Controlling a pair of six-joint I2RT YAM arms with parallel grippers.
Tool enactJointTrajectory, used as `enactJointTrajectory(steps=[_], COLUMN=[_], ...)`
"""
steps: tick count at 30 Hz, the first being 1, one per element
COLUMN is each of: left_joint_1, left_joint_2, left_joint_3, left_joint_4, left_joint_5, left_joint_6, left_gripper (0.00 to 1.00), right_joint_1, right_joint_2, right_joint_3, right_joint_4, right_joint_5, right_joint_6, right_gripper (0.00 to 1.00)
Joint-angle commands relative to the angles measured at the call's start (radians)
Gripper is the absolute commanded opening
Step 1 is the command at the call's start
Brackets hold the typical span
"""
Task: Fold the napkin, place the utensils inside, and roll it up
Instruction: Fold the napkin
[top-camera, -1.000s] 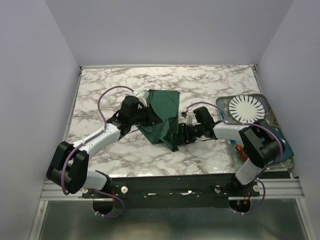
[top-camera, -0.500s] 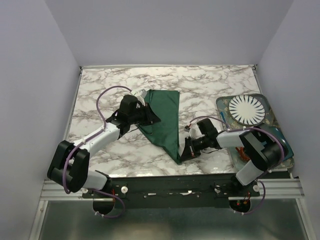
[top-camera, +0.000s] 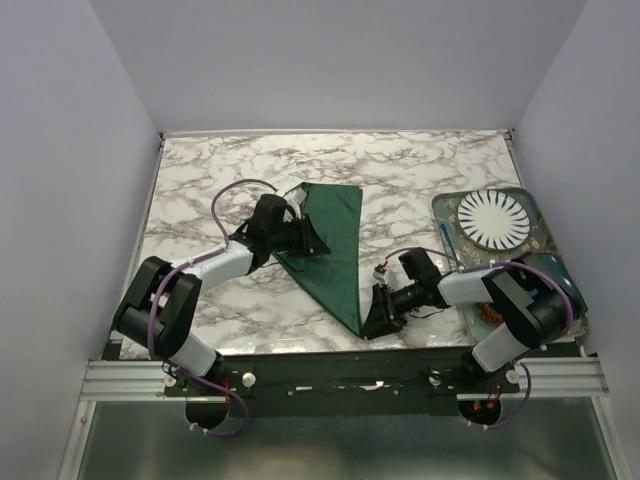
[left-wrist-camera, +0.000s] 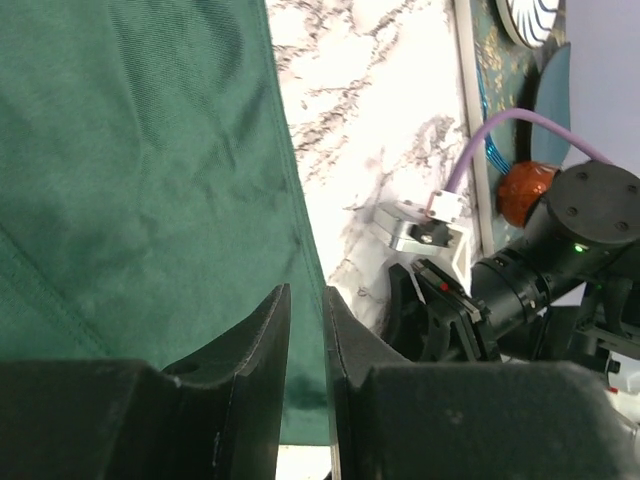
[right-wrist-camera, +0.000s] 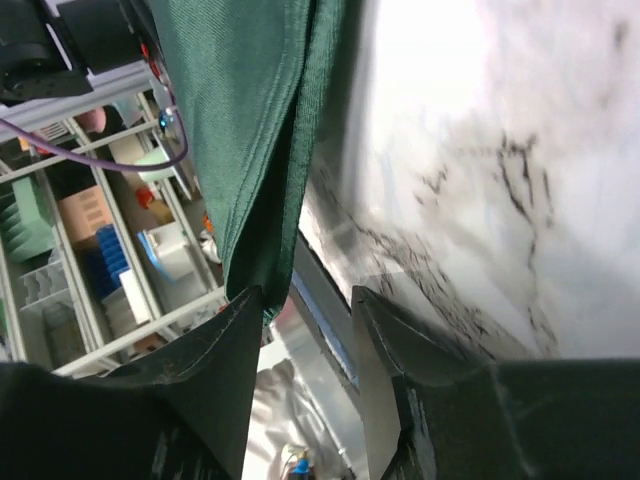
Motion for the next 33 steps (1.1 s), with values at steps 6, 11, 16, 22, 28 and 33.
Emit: enactJointTrajectory(steps=[6,11,16,22,28,33], left_joint_1=[-0.127,-0.199,-0.233,-0.219,-0.206,-0.178], left_joint_2=[0.022,0.039,0.007,-0.084,-0.075,-0.020], left_joint_3=[0.007,-0.002,-0.047,-0.103,-0.177,-0.238], left_joint_4=[0.002,-0.008,0.001,-0.024,0.031,0.120], left_joint_5=[0.000,-0.051,-0.129,-0.230,-0.261,-0.263], left_joint_6=[0.058,0.076,0.049,0.023,-0.032,-0.077], left_gripper=[0.27,0.19,0.12,0.04,0.02,0.00], right_joint_1=[0.005,0.005,0.009,0.092,0.178,0.178], right_joint_2=[-0.139,-0.231,-0.250,-0.151,0.013,0.096], right_joint_3=[0.093,0.151,0.156,0.259,0.326,0.321], right_joint_4=[-0.356,-0.484,-0.346,-0.250,-0.205,-0.185], right_joint_5=[0.345,0.616,0.405,0.257,0.144,0.125], right_joint_6=[-0.068,-0.076,-0.140,-0.149,-0.166,-0.185], right_gripper=[0.51,0.52,0.50,0.38,0.28,0.28])
